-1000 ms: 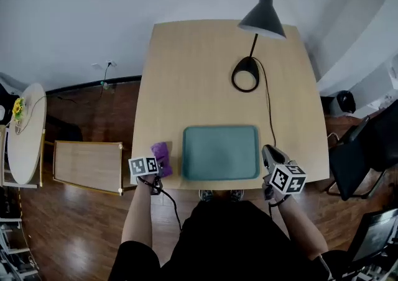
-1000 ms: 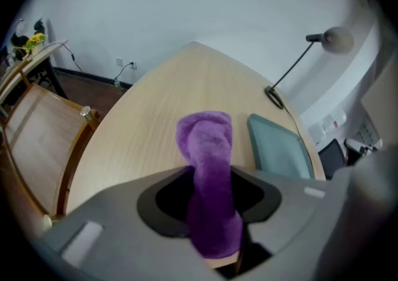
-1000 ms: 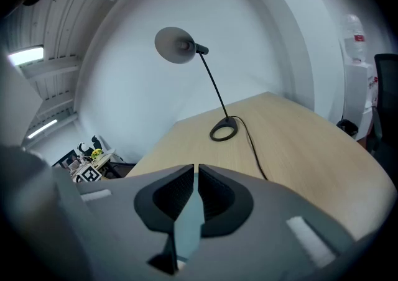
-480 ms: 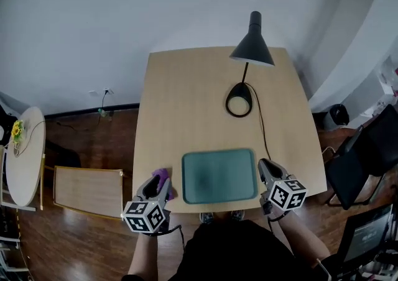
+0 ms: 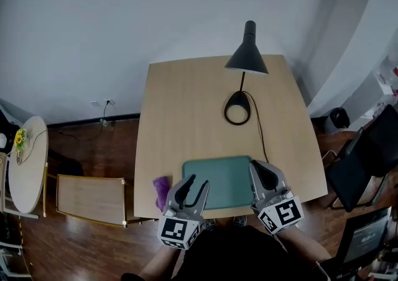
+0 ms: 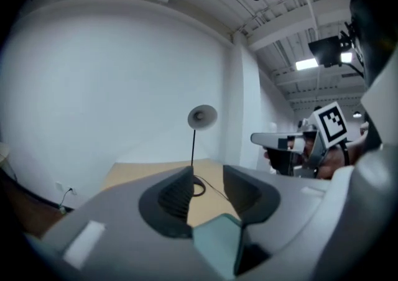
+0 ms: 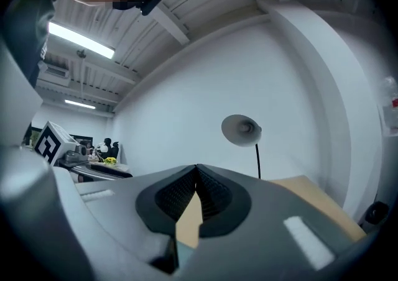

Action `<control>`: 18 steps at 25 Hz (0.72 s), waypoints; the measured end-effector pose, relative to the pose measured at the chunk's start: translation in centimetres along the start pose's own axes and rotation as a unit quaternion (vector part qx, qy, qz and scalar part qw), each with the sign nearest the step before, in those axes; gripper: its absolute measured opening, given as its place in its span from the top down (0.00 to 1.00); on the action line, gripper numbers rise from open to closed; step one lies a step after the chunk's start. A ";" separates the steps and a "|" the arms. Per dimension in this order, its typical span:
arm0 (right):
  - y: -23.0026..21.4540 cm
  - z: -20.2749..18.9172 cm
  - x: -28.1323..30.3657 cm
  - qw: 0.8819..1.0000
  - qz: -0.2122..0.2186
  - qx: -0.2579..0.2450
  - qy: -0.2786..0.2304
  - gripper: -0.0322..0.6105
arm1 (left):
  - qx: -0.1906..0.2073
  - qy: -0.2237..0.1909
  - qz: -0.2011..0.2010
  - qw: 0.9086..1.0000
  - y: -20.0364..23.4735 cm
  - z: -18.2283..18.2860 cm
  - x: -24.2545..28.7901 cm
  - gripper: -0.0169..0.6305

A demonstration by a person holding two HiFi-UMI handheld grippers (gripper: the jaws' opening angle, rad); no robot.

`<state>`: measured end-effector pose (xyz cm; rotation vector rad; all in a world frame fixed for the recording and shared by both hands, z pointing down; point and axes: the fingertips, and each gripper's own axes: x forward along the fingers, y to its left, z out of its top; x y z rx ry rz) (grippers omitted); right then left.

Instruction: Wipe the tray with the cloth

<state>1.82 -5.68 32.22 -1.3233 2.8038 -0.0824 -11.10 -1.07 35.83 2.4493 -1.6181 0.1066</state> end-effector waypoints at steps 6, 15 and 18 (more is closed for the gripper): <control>-0.4 -0.8 -0.8 1.000 -0.005 -0.004 0.012 0.94 | -0.006 0.016 0.000 1.000 -0.3 -0.5 0.0 0.71; -0.3 -1.1 -1.8 0.999 -0.029 0.000 0.016 0.94 | -0.004 0.001 -0.005 1.000 -0.6 -0.1 -0.7 0.73; 0.7 -1.5 -2.5 0.999 -0.036 0.000 0.019 0.94 | -0.007 -0.001 -0.003 1.000 -0.3 -0.3 -2.0 0.73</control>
